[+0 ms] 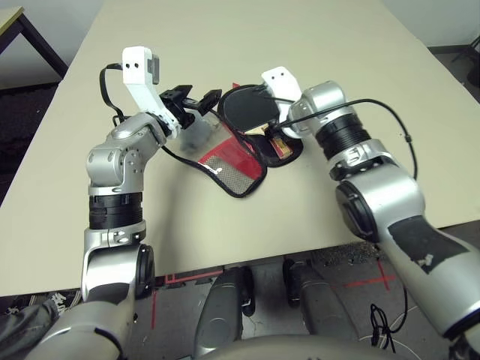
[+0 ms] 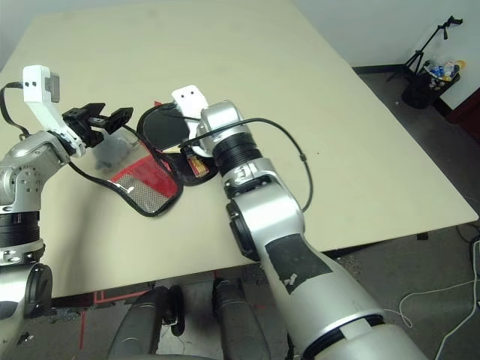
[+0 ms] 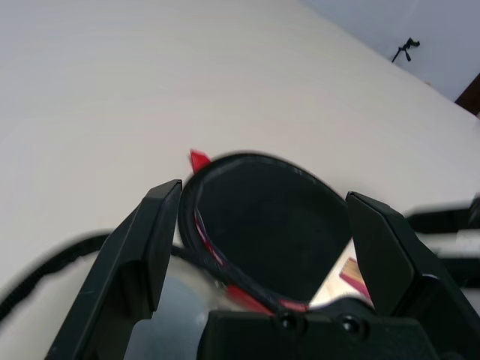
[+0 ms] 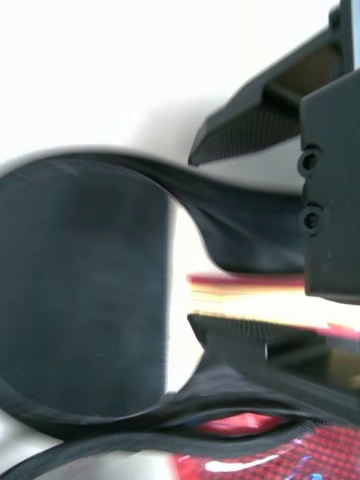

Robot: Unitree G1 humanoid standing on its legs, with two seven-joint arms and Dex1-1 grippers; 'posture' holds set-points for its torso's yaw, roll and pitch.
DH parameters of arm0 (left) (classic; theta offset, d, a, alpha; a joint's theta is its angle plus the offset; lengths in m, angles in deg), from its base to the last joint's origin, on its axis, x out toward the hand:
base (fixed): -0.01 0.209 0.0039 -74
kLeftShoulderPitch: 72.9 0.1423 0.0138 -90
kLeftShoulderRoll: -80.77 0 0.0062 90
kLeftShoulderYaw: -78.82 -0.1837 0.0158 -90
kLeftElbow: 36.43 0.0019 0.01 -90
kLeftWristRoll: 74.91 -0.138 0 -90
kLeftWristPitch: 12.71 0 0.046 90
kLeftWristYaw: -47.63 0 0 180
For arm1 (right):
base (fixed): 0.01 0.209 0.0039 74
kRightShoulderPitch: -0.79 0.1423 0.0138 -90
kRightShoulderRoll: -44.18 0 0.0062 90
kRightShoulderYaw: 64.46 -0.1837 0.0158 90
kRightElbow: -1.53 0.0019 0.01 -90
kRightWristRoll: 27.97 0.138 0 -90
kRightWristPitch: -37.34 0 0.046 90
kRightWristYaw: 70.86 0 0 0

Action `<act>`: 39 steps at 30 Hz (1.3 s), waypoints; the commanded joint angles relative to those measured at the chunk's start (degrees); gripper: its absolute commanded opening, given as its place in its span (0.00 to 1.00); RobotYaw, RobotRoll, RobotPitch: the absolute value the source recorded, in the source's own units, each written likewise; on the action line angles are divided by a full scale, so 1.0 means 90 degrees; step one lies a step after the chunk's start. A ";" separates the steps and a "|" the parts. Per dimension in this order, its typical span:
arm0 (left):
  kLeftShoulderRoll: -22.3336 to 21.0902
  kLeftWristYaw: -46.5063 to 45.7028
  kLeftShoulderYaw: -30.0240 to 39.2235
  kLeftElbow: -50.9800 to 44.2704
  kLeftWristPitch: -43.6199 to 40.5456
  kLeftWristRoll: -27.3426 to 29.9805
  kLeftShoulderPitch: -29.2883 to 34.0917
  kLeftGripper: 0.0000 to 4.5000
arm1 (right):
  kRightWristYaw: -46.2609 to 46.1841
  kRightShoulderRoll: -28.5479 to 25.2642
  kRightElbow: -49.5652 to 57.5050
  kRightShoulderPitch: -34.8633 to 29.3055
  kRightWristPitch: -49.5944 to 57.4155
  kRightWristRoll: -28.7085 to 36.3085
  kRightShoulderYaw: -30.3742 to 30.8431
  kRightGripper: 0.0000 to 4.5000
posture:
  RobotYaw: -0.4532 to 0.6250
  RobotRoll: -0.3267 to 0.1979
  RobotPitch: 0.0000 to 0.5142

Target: Store the ping-pong paddle in its case and zip it.

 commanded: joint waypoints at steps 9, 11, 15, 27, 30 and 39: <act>-0.2007 0.1242 0.0495 0.1510 0.0846 -0.0288 -0.0057 1.00 | 0.1361 -0.2142 0.0737 -0.1489 -0.1491 0.0980 -0.1496 1.00 | 0.42 0.62 0.32; -0.2299 0.1454 0.0549 0.1749 0.1017 -0.0329 0.0109 1.00 | 0.1517 -0.2422 0.1090 -0.2055 -0.2035 0.0919 -0.1479 1.00 | 0.42 0.62 0.33; -0.2476 0.1579 0.0798 0.1737 0.1035 -0.0272 0.0741 1.00 | 0.1701 -0.2633 0.1790 -0.2899 -0.2069 0.1213 -0.1697 1.00 | 0.43 0.62 0.34; -0.1797 0.1674 0.0826 0.0079 0.0323 0.0217 0.2825 1.00 | 0.1996 -0.2685 0.3072 -0.4177 -0.2806 0.1696 -0.1971 1.00 | 0.42 0.62 0.36; -0.1551 0.1757 0.0353 -0.0488 -0.0015 0.0326 0.2841 1.00 | 0.2118 -0.2689 0.3258 -0.4248 -0.2891 0.1730 -0.1896 1.00 | 0.41 0.62 0.37; -0.0702 0.2045 -0.1051 -0.1220 -0.0853 0.0757 0.1760 1.00 | 0.2314 -0.2729 0.3562 -0.4198 -0.2885 0.1689 -0.1614 1.00 | 0.39 0.62 0.38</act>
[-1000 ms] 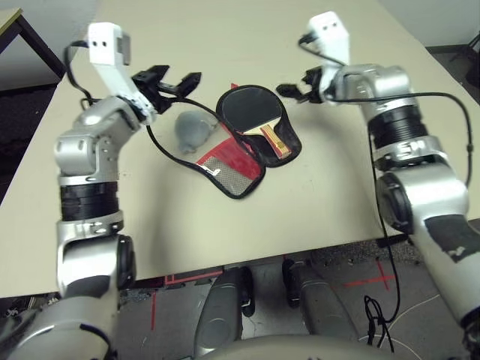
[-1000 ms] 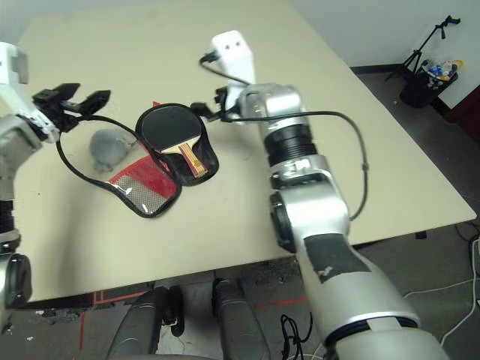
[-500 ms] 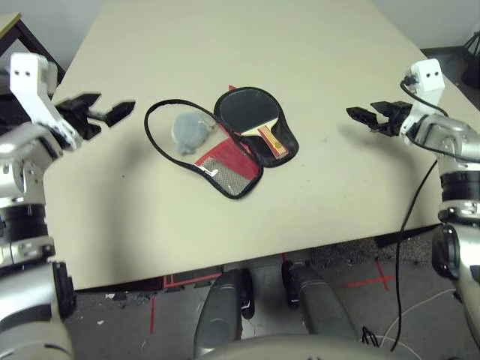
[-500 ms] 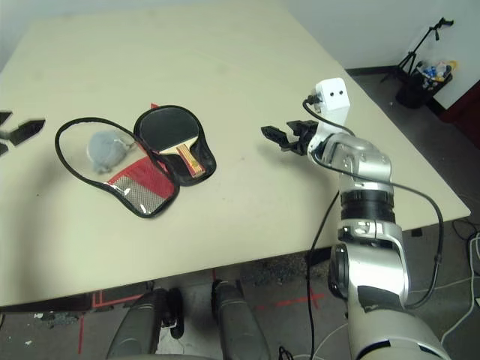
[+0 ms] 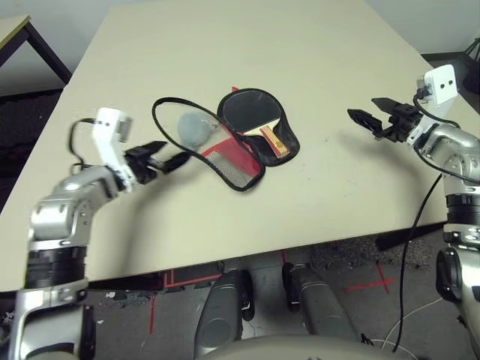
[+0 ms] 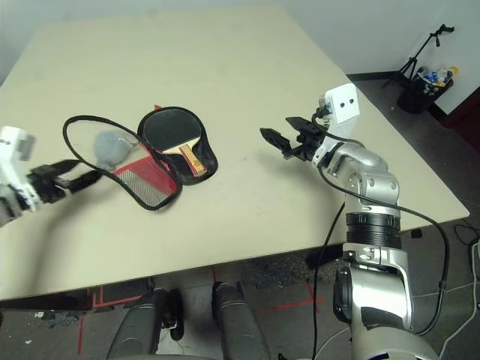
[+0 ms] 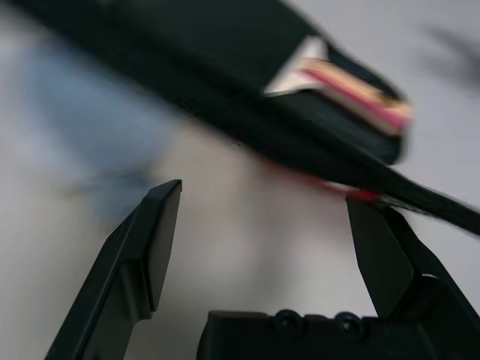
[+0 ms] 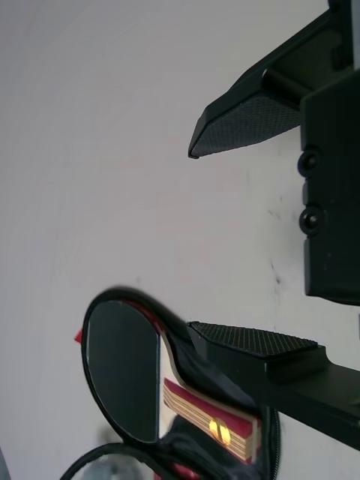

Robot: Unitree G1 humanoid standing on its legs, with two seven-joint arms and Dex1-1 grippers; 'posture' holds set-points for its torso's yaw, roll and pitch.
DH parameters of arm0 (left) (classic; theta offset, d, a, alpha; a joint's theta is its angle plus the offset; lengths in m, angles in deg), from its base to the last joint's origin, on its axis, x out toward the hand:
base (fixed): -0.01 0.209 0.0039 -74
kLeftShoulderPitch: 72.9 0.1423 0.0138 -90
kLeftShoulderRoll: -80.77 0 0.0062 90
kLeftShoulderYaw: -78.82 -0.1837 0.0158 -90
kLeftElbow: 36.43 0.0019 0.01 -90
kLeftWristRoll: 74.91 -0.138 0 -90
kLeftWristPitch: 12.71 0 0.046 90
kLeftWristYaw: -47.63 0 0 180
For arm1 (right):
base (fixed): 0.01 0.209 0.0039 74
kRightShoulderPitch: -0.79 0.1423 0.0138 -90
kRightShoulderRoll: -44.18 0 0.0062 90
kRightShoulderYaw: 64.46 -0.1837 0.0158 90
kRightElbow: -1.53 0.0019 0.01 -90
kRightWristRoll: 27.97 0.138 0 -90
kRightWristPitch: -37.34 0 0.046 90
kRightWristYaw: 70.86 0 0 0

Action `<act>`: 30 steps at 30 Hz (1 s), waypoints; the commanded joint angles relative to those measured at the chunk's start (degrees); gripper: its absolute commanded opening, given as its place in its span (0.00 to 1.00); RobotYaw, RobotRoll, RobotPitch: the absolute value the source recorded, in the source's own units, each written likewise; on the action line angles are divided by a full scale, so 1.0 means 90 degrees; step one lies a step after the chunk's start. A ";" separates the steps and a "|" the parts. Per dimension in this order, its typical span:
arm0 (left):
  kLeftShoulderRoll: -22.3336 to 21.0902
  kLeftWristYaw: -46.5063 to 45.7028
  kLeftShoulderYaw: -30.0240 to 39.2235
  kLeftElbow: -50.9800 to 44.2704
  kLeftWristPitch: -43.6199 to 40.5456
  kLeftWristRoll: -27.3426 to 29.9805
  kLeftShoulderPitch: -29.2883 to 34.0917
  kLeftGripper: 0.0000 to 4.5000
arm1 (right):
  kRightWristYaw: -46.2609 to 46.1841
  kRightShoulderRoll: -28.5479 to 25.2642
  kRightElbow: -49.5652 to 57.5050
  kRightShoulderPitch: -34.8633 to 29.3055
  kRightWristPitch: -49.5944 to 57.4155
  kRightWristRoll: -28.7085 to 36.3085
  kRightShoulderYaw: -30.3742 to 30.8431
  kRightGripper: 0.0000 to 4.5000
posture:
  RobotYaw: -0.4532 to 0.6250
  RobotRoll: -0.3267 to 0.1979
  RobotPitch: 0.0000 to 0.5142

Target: Store the ping-pong paddle in its case and zip it.

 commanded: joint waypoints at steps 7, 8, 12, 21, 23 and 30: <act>0.1500 0.0076 -0.0991 0.1910 0.0856 -0.0521 -0.1902 1.00 | -0.0283 0.0118 0.0526 0.0280 0.1216 0.0421 0.0069 1.00 | 0.38 0.62 0.40; 0.1663 0.0029 -0.0987 0.2259 0.1053 -0.0614 -0.2095 1.00 | -0.0335 0.0143 0.0588 0.0334 0.1501 0.0530 0.0048 1.00 | 0.38 0.62 0.40; 0.1954 0.0054 -0.0915 0.2771 0.1447 -0.0793 -0.2517 1.00 | -0.0589 0.0208 0.0892 0.0576 0.3336 0.1231 -0.0130 1.00 | 0.36 0.62 0.40; 0.1666 0.0060 -0.0461 0.1639 0.0754 -0.0341 -0.2290 1.00 | -0.1630 0.1078 0.0700 0.1092 0.6510 0.2175 -0.1230 1.00 | 0.38 0.62 0.38; 0.1512 0.0127 -0.0421 0.1280 0.0523 -0.0218 -0.2057 1.00 | -0.1799 0.1331 0.0614 0.1081 0.6764 0.2180 -0.1407 1.00 | 0.39 0.62 0.38; 0.1231 -0.0139 -0.0143 0.0640 0.0212 -0.0061 -0.1404 1.00 | -0.2214 0.1881 0.0240 0.1026 0.6834 0.2018 -0.1551 1.00 | 0.41 0.62 0.36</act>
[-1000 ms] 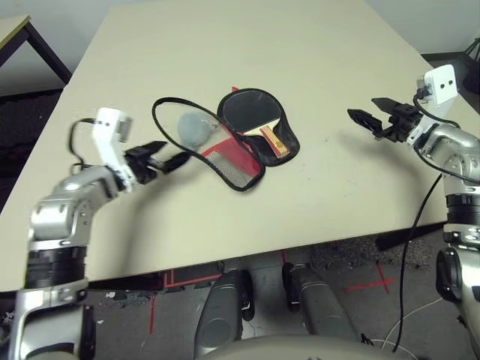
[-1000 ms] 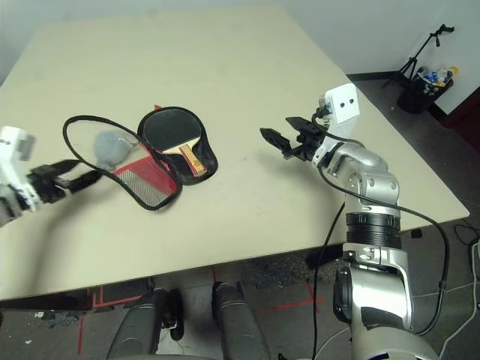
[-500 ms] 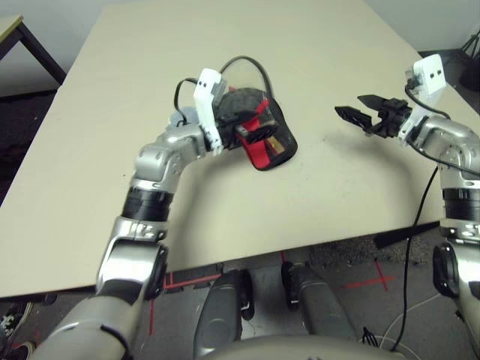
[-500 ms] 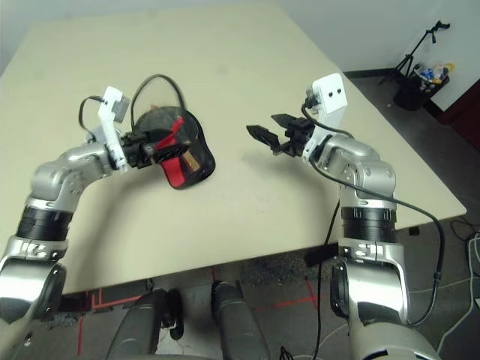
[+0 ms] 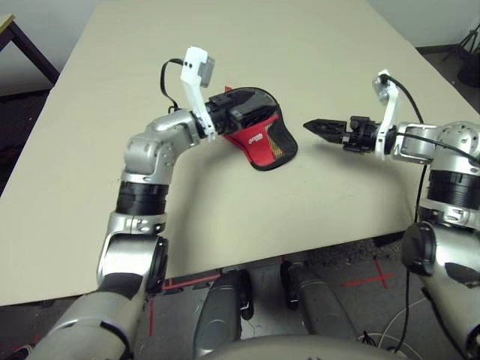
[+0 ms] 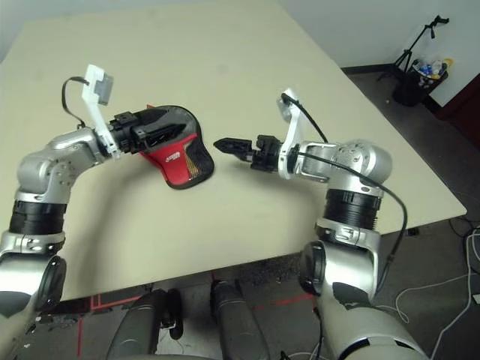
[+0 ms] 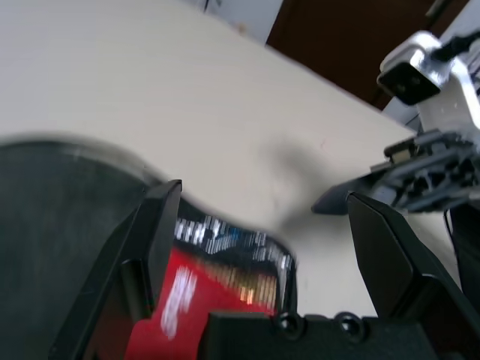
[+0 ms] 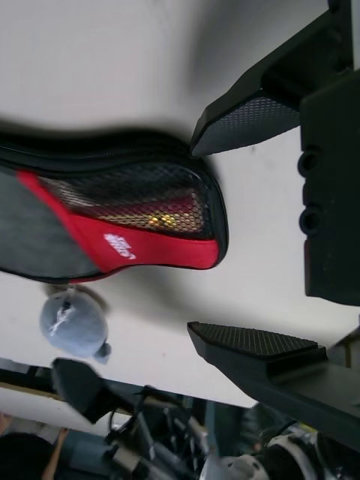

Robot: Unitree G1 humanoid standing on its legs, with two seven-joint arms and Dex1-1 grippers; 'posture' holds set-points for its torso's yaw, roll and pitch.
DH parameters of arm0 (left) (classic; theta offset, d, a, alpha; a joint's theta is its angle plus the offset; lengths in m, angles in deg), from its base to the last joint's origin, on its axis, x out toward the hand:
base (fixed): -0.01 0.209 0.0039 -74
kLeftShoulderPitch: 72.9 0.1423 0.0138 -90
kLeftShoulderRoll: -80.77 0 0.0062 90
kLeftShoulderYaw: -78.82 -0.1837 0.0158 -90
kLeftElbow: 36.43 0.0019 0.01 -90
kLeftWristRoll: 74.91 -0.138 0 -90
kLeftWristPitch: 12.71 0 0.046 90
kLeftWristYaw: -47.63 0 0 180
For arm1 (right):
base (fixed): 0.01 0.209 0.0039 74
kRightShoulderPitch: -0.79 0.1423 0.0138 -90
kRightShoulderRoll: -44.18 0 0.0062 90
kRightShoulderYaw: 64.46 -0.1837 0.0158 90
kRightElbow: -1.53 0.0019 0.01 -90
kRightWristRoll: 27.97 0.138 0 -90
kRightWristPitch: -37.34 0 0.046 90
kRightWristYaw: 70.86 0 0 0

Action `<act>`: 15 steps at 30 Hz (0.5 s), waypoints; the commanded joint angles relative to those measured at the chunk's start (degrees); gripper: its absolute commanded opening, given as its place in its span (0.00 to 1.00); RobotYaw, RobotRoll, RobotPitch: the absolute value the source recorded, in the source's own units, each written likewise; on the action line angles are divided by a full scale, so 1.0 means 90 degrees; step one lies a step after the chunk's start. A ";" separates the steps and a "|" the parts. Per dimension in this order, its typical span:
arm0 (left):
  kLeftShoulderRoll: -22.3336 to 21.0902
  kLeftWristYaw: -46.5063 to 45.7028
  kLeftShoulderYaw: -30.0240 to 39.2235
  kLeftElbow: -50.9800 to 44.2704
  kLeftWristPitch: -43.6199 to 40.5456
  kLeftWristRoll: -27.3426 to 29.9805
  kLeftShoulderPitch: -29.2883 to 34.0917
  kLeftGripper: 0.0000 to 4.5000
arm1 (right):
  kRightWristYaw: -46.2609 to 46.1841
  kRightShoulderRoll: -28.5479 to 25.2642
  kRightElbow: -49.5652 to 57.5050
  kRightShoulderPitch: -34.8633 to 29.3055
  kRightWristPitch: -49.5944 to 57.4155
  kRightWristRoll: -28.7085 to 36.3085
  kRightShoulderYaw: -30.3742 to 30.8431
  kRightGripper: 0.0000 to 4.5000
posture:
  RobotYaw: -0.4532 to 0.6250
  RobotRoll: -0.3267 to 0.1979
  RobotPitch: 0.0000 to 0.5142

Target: Store the ping-pong paddle in its case and zip it.

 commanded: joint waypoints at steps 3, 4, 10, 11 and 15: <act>-0.0141 -0.0245 0.0300 -0.0384 -0.0176 0.0140 0.0251 1.00 | -0.0264 0.0241 -0.0257 -0.0124 -0.0172 -0.0117 0.0171 1.00 | 0.42 0.62 0.36; -0.0152 -0.0286 0.0341 -0.0400 -0.0176 0.0147 0.0277 1.00 | -0.0283 0.0257 -0.0313 -0.0157 -0.0235 -0.0156 0.0269 1.00 | 0.42 0.62 0.36; -0.0167 -0.0464 0.0393 -0.0505 -0.0167 0.0198 0.0319 1.00 | -0.0343 0.0336 -0.0671 -0.0247 -0.0797 -0.0322 0.0616 1.00 | 0.43 0.62 0.37; -0.0171 -0.0483 0.0390 -0.0524 -0.0163 0.0203 0.0325 1.00 | -0.0344 0.0347 -0.0729 -0.0246 -0.0872 -0.0341 0.0653 1.00 | 0.43 0.62 0.37; -0.0170 -0.0562 0.0392 -0.0585 -0.0171 0.0244 0.0360 1.00 | -0.0394 0.0396 -0.0945 -0.0228 -0.1063 -0.0392 0.0728 1.00 | 0.44 0.62 0.37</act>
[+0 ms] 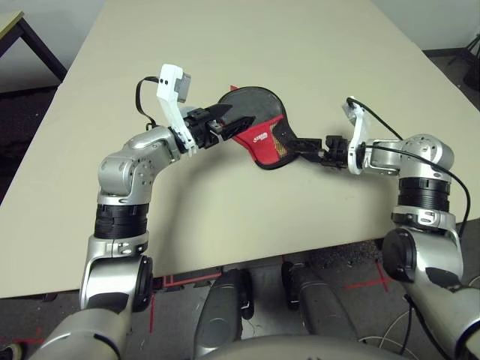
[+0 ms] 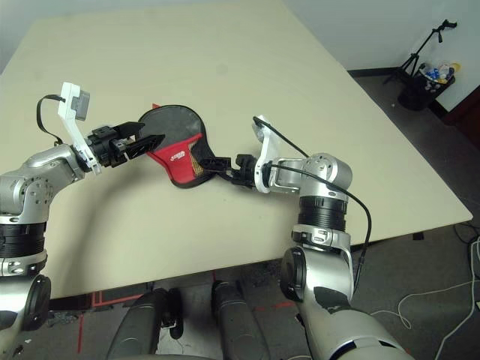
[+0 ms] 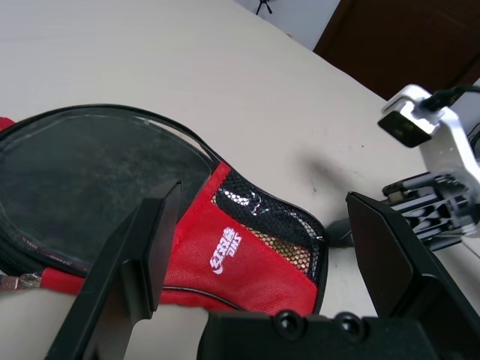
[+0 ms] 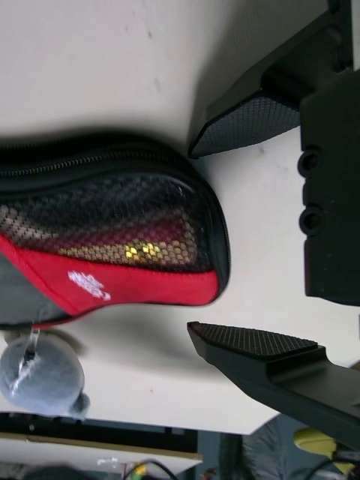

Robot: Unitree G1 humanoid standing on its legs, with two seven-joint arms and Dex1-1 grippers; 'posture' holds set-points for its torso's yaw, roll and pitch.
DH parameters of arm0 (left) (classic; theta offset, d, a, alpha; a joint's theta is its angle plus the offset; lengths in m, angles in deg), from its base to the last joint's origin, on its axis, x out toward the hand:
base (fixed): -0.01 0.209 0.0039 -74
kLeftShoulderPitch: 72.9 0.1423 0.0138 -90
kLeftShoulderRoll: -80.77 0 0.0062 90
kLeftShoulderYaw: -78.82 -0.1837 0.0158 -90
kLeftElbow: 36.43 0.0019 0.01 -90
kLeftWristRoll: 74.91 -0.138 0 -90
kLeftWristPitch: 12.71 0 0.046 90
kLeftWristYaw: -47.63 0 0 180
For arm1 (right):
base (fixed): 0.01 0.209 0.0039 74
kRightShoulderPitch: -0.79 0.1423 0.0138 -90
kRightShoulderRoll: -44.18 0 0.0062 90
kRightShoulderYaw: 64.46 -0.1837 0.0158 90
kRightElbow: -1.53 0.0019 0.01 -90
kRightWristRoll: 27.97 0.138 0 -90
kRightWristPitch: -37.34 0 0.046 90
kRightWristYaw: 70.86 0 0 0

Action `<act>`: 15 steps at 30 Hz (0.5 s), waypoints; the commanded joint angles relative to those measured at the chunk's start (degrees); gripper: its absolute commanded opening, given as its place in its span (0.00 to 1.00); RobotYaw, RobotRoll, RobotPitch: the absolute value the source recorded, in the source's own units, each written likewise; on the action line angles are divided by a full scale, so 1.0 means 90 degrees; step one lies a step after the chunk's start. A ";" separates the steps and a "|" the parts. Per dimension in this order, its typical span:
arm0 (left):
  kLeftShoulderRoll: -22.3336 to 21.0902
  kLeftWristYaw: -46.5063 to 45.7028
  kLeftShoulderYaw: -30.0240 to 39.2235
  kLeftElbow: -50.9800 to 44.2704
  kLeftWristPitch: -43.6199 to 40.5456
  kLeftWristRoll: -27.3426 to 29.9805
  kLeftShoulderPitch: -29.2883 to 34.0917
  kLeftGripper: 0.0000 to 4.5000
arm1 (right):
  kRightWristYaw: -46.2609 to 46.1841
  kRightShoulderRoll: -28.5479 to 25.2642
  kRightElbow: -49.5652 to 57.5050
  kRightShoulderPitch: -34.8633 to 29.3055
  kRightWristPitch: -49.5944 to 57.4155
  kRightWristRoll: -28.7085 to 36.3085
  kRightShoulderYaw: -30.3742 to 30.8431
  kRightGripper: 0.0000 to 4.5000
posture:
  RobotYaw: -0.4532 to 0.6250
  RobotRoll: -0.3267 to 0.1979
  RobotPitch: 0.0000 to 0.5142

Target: Store the ping-pong paddle in its case and zip it.

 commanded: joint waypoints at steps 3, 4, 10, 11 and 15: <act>-0.0029 -0.0101 0.0026 -0.0130 -0.0049 0.0038 0.0117 1.00 | -0.0138 0.0135 -0.0345 -0.0032 -0.0276 -0.0107 0.0120 1.00 | 0.44 0.62 0.38; -0.0029 -0.0114 0.0025 -0.0121 -0.0041 0.0037 0.0107 1.00 | -0.0173 0.0203 -0.0437 0.0004 -0.0396 -0.0124 0.0111 1.00 | 0.44 0.62 0.38; 0.0015 -0.0165 -0.0005 -0.0035 0.0025 0.0012 0.0030 1.00 | -0.0348 0.0605 -0.1001 0.0321 -0.0915 -0.0091 -0.0003 1.00 | 0.43 0.62 0.38; 0.0022 -0.0167 -0.0014 -0.0022 0.0042 0.0005 0.0023 1.00 | -0.0355 0.0664 -0.1096 0.0381 -0.0971 -0.0079 0.0002 1.00 | 0.43 0.62 0.38; 0.0038 -0.0186 -0.0018 -0.0005 0.0061 0.0003 0.0008 1.00 | -0.0354 0.0755 -0.1363 0.0503 -0.1163 -0.0101 0.0075 1.00 | 0.44 0.62 0.38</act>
